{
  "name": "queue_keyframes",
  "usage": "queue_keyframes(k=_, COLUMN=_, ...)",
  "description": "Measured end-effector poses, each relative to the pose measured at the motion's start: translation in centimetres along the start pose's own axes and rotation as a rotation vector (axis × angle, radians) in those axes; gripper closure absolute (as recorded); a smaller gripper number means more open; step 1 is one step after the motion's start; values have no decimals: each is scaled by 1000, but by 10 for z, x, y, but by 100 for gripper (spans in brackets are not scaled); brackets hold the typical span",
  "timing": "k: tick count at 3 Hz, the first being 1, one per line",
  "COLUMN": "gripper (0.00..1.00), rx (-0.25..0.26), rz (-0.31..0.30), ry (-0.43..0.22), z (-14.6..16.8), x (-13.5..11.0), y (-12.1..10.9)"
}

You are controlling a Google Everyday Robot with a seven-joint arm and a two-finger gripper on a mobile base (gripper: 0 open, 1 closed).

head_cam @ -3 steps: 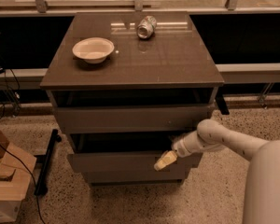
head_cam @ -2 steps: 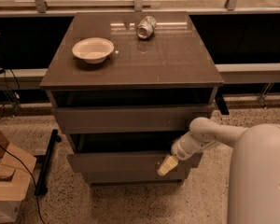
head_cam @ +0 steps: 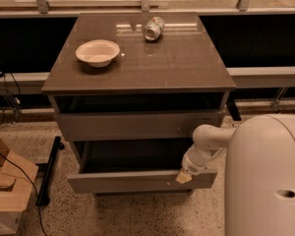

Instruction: Open middle drawer

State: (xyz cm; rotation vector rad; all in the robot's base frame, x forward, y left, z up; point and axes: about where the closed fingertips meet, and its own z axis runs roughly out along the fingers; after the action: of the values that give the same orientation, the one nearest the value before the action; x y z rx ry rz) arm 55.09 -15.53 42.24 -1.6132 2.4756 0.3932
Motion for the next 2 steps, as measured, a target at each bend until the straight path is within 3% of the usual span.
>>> queue_keyframes(k=1, gripper=65, rx=-83, rz=66, ry=34, z=-1, x=23, y=40)
queue_keyframes(k=2, gripper=41, rx=-104, rz=81, ry=37, z=0, x=27, y=49)
